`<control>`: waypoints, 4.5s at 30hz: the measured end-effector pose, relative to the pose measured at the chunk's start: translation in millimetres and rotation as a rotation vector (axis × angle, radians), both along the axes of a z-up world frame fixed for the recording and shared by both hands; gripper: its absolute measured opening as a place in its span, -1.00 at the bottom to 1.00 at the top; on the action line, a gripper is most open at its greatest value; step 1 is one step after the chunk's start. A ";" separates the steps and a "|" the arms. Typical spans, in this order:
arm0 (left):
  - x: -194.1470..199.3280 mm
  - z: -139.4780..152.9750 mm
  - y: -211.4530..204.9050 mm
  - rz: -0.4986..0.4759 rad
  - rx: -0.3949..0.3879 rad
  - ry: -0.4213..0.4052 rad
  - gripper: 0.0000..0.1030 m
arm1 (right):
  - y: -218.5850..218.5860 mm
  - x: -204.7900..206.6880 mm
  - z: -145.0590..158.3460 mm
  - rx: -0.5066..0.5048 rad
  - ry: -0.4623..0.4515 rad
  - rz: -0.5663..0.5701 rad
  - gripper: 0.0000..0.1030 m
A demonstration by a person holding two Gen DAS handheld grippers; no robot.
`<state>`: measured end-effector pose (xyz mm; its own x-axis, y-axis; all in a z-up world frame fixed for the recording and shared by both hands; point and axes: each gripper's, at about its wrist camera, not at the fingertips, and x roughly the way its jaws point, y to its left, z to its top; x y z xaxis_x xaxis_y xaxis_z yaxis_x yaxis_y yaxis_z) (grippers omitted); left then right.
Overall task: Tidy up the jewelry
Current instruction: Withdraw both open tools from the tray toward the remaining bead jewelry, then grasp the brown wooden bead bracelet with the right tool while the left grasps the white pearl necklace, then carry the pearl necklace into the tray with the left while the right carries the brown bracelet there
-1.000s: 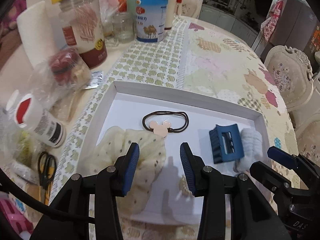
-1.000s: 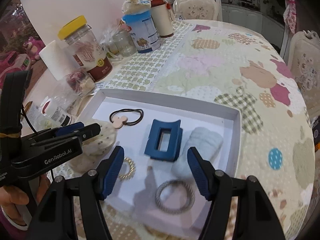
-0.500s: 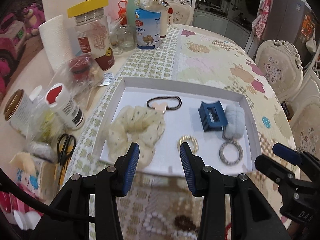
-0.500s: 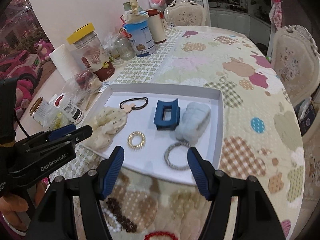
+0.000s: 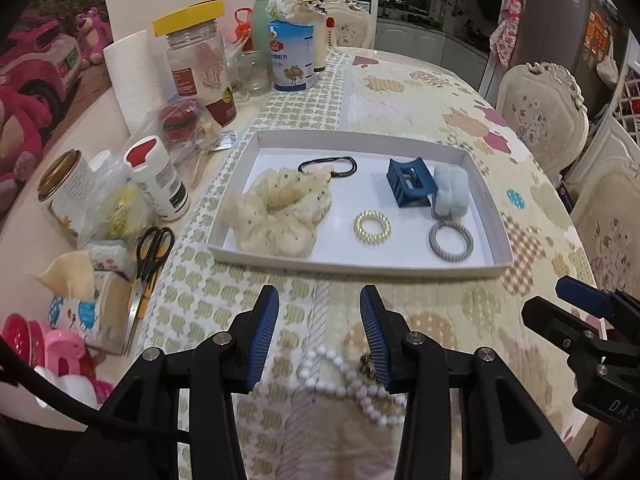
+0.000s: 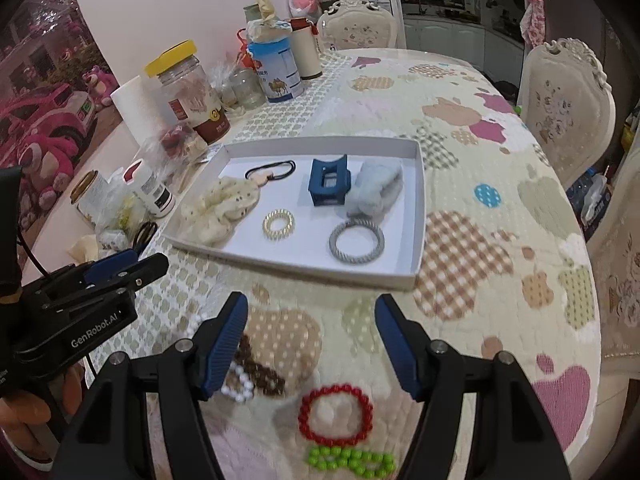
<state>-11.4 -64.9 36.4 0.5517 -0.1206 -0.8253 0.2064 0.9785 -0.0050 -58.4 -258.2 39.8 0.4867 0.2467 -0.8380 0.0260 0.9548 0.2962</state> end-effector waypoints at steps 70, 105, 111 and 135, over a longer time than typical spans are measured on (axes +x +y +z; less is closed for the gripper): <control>14.9 -95.1 27.3 0.065 -0.095 0.331 -1.00 | 16.7 24.3 -79.9 0.135 0.134 0.227 -0.68; 63.9 60.6 -4.2 -0.074 -0.169 0.012 -1.00 | -11.7 48.7 28.8 0.068 -0.077 0.162 -0.84; 82.0 62.4 -15.6 -0.073 -0.154 0.003 -1.00 | -9.6 63.1 29.7 0.065 -0.082 0.171 -0.84; 167.1 17.7 -57.8 -0.053 -0.155 0.095 -1.00 | 27.8 125.5 -24.2 0.150 -0.003 0.240 -0.84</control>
